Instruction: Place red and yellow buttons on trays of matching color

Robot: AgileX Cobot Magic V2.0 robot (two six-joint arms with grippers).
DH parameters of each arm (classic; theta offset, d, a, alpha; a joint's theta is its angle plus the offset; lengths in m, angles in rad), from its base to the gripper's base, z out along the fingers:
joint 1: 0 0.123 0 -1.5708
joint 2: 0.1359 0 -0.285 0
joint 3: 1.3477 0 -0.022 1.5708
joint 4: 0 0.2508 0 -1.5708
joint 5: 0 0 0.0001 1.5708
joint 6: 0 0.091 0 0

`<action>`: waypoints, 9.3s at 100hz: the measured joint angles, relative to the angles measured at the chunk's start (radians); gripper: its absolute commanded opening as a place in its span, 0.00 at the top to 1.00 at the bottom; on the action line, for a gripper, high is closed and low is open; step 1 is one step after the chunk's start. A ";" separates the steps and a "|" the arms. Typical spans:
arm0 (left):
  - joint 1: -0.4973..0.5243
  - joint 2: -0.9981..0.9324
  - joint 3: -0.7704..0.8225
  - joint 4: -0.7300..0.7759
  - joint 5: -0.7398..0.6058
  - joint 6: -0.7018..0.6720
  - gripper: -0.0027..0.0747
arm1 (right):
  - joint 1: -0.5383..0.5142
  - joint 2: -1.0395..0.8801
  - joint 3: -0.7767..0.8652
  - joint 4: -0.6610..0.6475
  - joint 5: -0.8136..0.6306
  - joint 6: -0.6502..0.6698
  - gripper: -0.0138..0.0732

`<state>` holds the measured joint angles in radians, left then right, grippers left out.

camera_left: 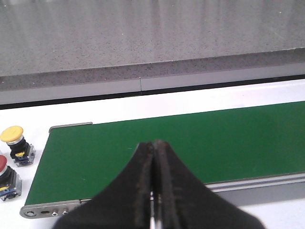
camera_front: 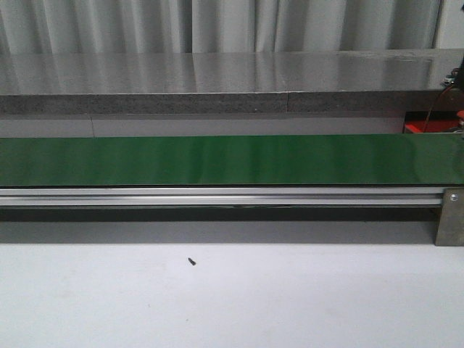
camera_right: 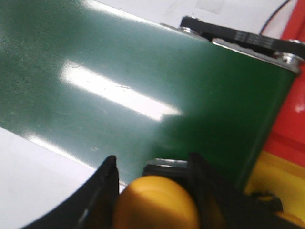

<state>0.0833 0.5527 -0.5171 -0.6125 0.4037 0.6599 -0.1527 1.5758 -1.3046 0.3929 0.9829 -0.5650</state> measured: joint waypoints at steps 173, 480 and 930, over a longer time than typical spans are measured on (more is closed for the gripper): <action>0.000 0.000 0.000 0.000 0.000 0.000 0.99 | -0.345 -0.063 0.534 0.172 -0.338 0.000 0.31; 0.428 0.916 -0.730 0.308 0.264 -0.468 0.14 | -0.068 -0.722 0.469 0.248 -0.326 -0.183 0.92; 0.182 1.106 -0.749 0.367 0.259 -0.469 0.82 | -0.068 -0.722 0.469 0.248 -0.325 -0.183 0.92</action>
<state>0.2650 1.6583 -1.2662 -0.2454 0.6626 0.1913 -0.2210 0.8542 -0.8356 0.6412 0.6578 -0.7476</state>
